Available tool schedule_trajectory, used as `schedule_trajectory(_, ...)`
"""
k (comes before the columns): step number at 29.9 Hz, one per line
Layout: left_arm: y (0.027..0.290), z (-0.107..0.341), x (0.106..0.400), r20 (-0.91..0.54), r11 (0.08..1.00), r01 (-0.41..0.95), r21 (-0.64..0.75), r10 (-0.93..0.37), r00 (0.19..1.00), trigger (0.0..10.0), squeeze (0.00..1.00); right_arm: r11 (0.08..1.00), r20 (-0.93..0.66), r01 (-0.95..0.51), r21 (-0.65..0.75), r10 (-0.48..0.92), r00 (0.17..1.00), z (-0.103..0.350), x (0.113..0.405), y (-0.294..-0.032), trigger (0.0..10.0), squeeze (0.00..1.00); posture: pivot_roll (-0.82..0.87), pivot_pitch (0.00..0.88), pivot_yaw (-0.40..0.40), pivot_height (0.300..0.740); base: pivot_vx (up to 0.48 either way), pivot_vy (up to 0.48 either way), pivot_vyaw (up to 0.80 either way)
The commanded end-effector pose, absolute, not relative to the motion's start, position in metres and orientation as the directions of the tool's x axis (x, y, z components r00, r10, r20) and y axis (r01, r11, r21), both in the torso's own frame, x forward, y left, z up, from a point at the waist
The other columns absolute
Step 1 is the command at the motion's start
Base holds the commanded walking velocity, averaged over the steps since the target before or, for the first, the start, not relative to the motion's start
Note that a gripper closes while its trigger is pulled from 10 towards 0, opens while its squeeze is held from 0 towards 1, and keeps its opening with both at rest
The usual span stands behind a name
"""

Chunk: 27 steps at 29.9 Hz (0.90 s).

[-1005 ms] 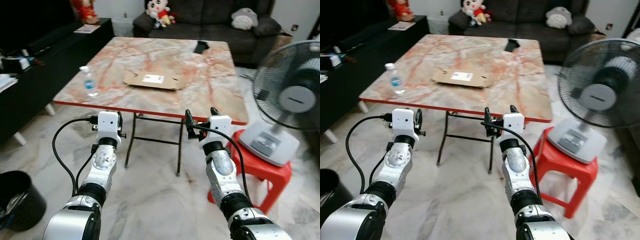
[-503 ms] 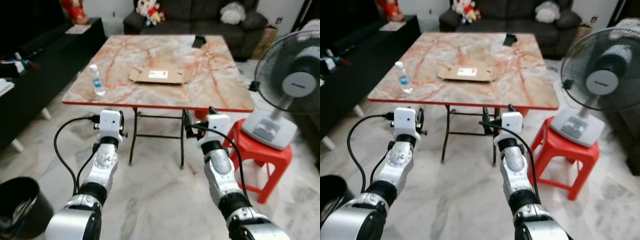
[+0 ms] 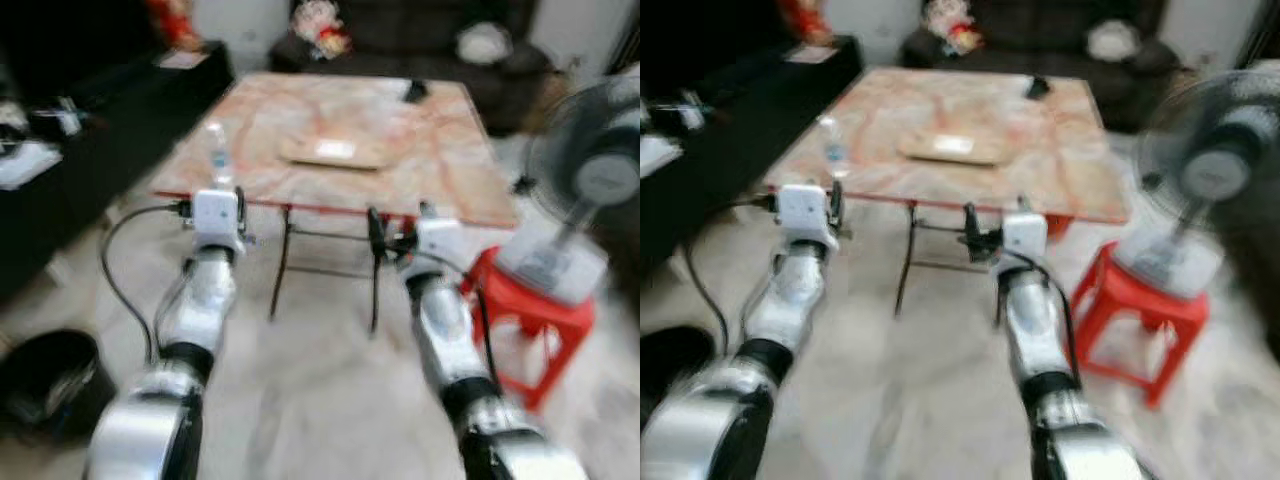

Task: Picking trash to rubbish bin

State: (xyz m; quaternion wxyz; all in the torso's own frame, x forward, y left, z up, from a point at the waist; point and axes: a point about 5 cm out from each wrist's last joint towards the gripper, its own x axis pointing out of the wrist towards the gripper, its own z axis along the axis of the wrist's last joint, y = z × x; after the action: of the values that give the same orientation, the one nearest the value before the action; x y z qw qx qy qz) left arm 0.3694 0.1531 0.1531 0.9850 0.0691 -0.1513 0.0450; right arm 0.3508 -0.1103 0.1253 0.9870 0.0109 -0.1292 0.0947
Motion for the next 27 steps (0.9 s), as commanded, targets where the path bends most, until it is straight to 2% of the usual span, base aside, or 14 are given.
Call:
schedule_trajectory(1,0.1515,0.1585,0.3719,0.310,0.987,-0.110,0.121,0.067,0.948,10.0,0.00,0.980,0.266,-0.198,0.009,0.189,0.945,0.1293,0.3521,-0.1073,10.0,0.00,-0.05,0.000,0.020,0.740,0.386,0.000,0.00)
schedule_trajectory(13,0.1497,0.1593,0.3718,0.310,0.987,-0.105,0.120,0.063,0.949,10.0,0.00,0.977,0.287,-0.214,-0.014,0.209,0.935,0.1354,0.3524,-0.1042,10.0,0.00,-0.06,0.000,0.019,0.740,0.392,0.000,0.00)
schedule_trajectory(17,0.1492,0.1603,0.3719,0.313,0.987,-0.105,0.119,0.063,0.948,10.0,0.00,0.975,0.300,-0.223,-0.022,0.219,0.928,0.1370,0.3513,-0.1021,10.0,0.00,-0.05,0.000,0.018,0.740,0.396,0.000,0.79)
schedule_trajectory(27,0.1497,0.1615,0.3724,0.313,0.988,-0.100,0.120,0.058,0.948,10.0,0.00,0.976,0.300,-0.218,-0.003,0.208,0.931,0.1380,0.3519,-0.1032,10.0,0.00,-0.05,0.000,0.019,0.740,0.394,0.000,0.00)
